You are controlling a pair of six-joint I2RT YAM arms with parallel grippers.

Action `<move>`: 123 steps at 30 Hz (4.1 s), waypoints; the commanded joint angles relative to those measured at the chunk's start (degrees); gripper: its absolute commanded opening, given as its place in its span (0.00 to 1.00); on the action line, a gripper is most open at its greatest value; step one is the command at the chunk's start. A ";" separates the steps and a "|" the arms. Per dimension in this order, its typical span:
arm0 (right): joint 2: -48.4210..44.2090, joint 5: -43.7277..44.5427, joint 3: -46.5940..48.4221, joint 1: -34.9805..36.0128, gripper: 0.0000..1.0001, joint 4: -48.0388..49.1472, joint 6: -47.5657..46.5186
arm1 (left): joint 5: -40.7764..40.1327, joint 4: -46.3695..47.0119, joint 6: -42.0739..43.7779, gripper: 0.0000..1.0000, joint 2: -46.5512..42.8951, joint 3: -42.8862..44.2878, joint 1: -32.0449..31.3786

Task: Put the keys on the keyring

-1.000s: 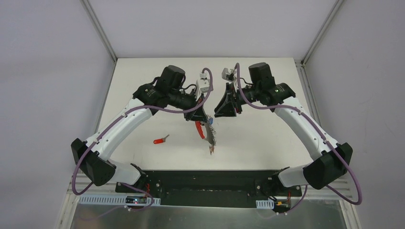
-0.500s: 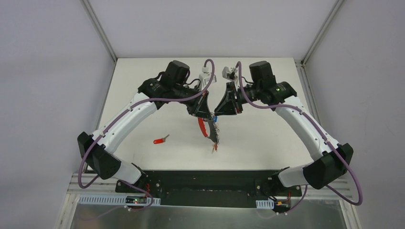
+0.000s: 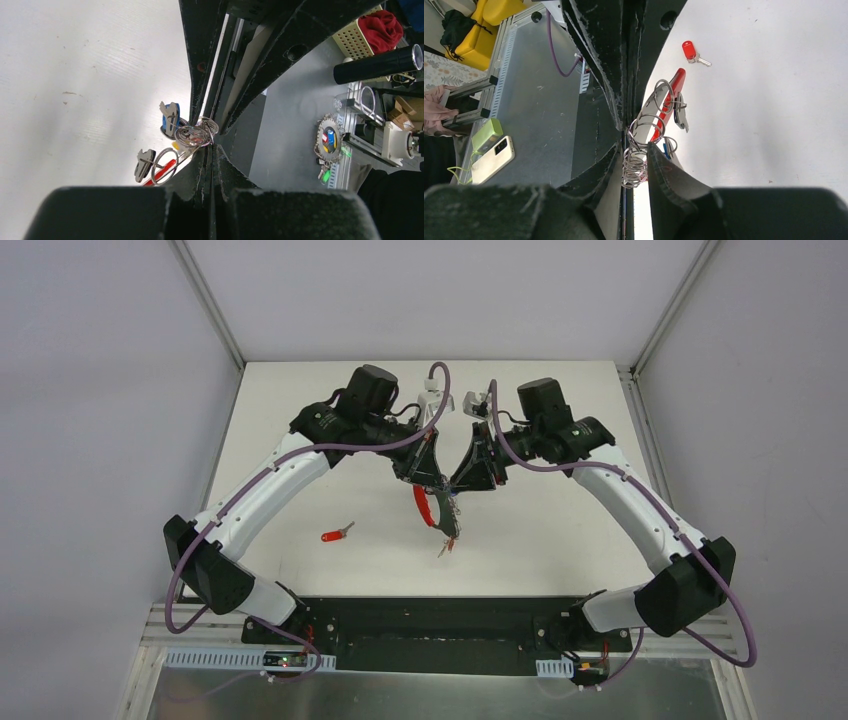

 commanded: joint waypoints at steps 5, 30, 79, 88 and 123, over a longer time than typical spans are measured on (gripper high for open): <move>-1.09 -3.19 -0.05 0.85 0.19 1.41 -0.03 | 0.29 0.89 1.07 0.00 -0.49 2.59 -0.32; -1.01 5.55 2.34 0.59 0.00 2.19 2.04 | -11.81 5.55 12.75 0.00 -2.86 -3.57 0.31; 0.02 -1.03 -2.95 -0.88 0.00 9.93 7.44 | 1.31 9.31 34.93 0.33 -0.61 -5.58 0.73; -0.24 -0.94 -3.57 -1.21 0.00 10.36 7.44 | 4.17 11.87 32.07 0.24 -0.45 -6.79 0.74; 1.67 1.73 -4.50 -3.15 0.49 17.51 15.58 | -2.48 -0.69 38.96 0.00 -5.96 -6.69 0.47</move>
